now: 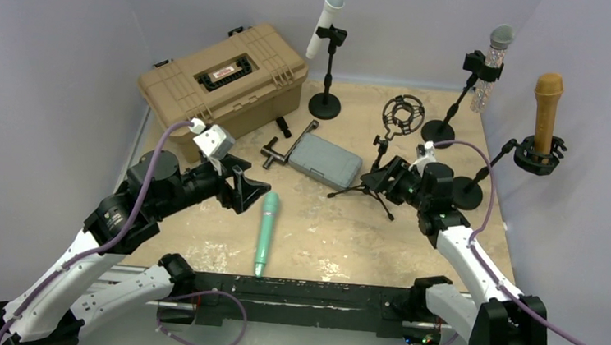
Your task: Remove the microphone from the stand
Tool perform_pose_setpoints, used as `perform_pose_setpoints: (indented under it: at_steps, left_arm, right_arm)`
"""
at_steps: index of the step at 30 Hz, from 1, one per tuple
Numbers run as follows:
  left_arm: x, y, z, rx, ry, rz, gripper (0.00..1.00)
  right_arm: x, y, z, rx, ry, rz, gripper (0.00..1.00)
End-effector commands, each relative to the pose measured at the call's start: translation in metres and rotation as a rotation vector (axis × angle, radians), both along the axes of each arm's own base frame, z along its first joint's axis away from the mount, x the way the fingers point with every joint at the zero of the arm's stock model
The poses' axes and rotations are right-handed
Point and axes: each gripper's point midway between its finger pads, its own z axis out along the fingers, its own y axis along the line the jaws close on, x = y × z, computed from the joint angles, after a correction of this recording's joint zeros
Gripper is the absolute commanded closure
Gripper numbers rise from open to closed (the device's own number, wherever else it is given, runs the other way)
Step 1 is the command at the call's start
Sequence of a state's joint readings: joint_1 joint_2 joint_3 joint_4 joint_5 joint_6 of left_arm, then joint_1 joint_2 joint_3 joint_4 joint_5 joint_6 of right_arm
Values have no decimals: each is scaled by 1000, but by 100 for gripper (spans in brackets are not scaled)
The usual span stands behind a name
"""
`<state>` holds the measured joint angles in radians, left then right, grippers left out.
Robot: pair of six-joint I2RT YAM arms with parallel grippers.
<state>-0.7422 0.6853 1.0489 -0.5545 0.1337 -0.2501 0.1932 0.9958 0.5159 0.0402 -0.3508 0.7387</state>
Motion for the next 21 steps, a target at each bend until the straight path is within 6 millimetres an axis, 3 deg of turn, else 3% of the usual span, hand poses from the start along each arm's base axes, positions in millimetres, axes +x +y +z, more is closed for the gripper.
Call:
perform_pose_setpoints:
  at_steps: [1,3,11,21]
  left_arm:
    - [2,-3,5,-11,-29,-8,30]
    - [3,-4,4,-9,-27,-8,30]
    - [2,-3,6,-11,-34,-10,30]
    - [2,-4,5,-10,-33,-14,30]
  right_arm:
    - [-2,20,42,172,-106,123,50]
    - [1,18,41,192,-98,109,58]
    - [11,10,32,204,-69,55,58]
    - [19,4,20,185,-38,16,65]
